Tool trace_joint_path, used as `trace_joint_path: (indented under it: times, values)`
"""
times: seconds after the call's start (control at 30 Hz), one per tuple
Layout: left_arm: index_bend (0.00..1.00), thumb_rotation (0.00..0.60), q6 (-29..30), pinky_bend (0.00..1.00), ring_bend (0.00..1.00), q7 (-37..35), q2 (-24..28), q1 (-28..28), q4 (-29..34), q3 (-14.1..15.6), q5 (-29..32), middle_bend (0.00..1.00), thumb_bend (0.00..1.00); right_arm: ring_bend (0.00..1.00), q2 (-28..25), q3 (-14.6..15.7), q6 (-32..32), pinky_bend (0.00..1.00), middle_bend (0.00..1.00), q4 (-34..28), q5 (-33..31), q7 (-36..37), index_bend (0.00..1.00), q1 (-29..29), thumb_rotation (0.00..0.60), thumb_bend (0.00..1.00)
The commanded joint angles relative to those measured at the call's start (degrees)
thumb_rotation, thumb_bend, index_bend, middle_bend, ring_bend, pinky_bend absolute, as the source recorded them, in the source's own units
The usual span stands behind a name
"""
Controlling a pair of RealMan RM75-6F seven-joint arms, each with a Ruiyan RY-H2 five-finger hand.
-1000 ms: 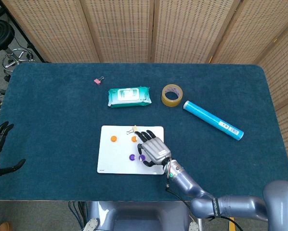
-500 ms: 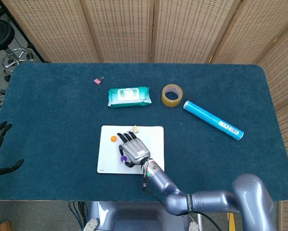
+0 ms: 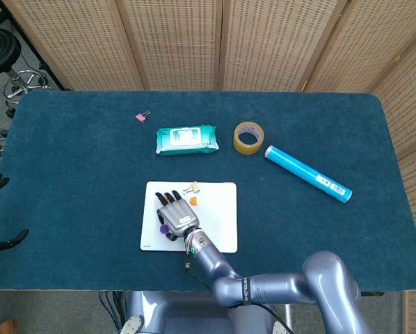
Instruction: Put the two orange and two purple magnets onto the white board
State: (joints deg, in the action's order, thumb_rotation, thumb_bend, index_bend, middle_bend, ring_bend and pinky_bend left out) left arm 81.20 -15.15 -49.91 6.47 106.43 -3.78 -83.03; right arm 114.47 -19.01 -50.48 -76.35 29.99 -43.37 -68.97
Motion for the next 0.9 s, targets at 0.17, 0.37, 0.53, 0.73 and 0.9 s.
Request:
trace_joint_path:
  times: [0.17,0.37,0.53,0.73,0.9]
  values:
    - [0.02,0.600,-0.12,0.00,0.00,-1.41,0.55,-0.02,-0.53,-0.10,0.12,0.00,0.20,0.00,2.73,-0.72,2.26,0.00,0.00,5.07,-1.67,0.68,0.60,-2.41,0.600,0.57]
    - [0.02,0.600,-0.08,0.00,0.00,-1.76,0.70,-0.04,-0.57,-0.10,-0.01,0.00,0.20,0.00,2.93,-0.43,2.05,0.00,0.00,5.92,-1.45,0.91,0.60,-2.75,0.600,0.57]
    - [0.02,0.600,-0.10,0.00,0.00,-1.88,0.72,-0.04,-0.56,-0.13,0.07,0.00,0.20,0.00,2.41,-0.36,1.79,0.00,0.00,5.37,-1.21,1.25,0.55,-2.64,0.600,0.57]
    - [0.02,0.600,0.01,0.00,0.00,-1.35,0.63,-0.08,-0.41,-0.01,-0.19,0.00,0.20,0.00,1.18,-0.01,2.48,0.00,0.00,3.96,-1.13,2.11,0.32,-2.15,0.600,0.56]
    - [0.02,0.600,0.16,0.00,0.00,-1.16,0.57,-0.11,-0.39,-0.14,0.06,0.00,0.20,0.00,-0.05,0.72,2.40,0.00,0.00,2.65,0.02,2.99,0.31,-1.44,0.600,0.56]
